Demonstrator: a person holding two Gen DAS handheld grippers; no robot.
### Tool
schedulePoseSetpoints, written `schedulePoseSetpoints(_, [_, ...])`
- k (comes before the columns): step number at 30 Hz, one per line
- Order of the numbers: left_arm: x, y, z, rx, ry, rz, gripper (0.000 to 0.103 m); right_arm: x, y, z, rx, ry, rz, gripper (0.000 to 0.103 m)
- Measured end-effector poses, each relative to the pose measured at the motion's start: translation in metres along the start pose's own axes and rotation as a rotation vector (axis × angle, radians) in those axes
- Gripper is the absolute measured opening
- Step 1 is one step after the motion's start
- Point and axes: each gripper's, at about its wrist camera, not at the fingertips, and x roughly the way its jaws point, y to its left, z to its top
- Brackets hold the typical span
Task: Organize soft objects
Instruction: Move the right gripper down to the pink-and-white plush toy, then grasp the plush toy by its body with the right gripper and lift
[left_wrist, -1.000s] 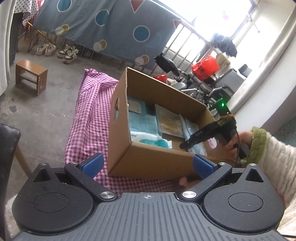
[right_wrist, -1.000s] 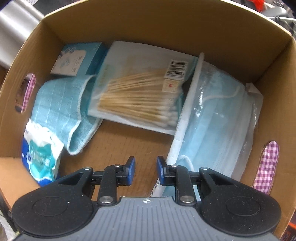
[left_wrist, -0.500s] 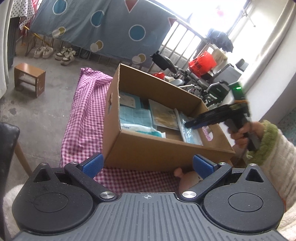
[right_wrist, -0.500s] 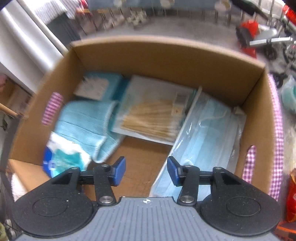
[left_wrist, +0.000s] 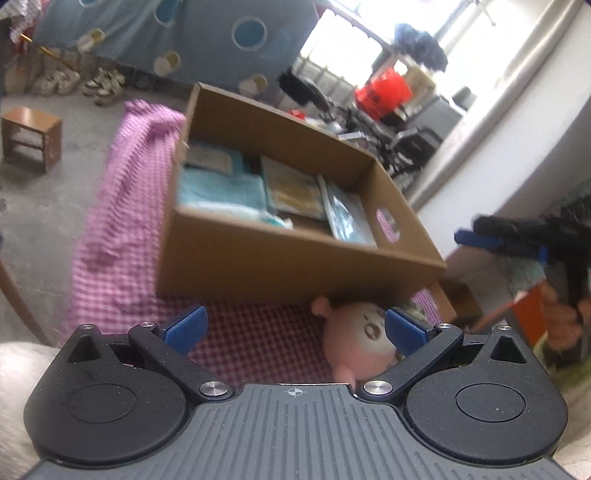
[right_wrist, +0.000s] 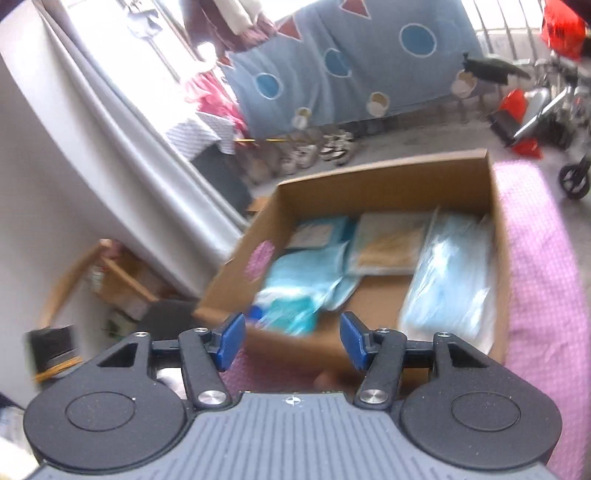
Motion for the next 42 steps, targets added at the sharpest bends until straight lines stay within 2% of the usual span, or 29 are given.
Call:
schedulePoseSetpoints(3, [0.019, -0.009, -0.006, 0.022, 0.056, -0.031, 0.103, -0.001, -0.002, -0.038, 0.073, -0.003, 0.053, 0.064])
schedulePoseSetpoints(7, [0.048, -0.028, -0.019, 0.092, 0.141, -0.066, 0.103, 0.019, -0.02, -0.087, 0.222, 0.02, 0.081, 0.064])
schedulePoseSetpoints(10, [0.069, -0.04, -0.029, 0.146, 0.204, -0.08, 0.103, 0.036, -0.041, -0.111, 0.346, 0.024, 0.051, 0.064])
schedulePoseSetpoints(13, [0.09, -0.05, -0.038, 0.184, 0.264, -0.102, 0.103, 0.044, -0.054, -0.127, 0.4, 0.013, -0.006, 0.064])
schedulePoseSetpoints(18, [0.123, -0.058, -0.044, 0.177, 0.315, -0.127, 0.102, 0.052, -0.062, -0.132, 0.434, -0.026, -0.054, 0.064])
schedulePoseSetpoints(22, [0.137, -0.063, -0.042, 0.187, 0.32, -0.137, 0.102, 0.051, -0.062, -0.13, 0.435, -0.065, -0.061, 0.064])
schedulePoseSetpoints(27, [0.152, -0.066, -0.043, 0.201, 0.344, -0.146, 0.102, 0.062, -0.066, -0.131, 0.451, -0.058, -0.067, 0.064])
schedulePoseSetpoints(32, [0.155, -0.07, -0.042, 0.203, 0.346, -0.145, 0.102, 0.074, -0.053, -0.129, 0.428, -0.041, -0.086, 0.066])
schedulePoseSetpoints(36, [0.142, -0.06, -0.041, 0.182, 0.33, -0.13, 0.102, 0.083, -0.047, -0.129, 0.449, -0.003, -0.055, 0.067])
schedulePoseSetpoints(42, [0.109, -0.036, -0.034, 0.135, 0.279, -0.064, 0.102, 0.109, -0.031, -0.129, 0.476, 0.064, 0.067, 0.067])
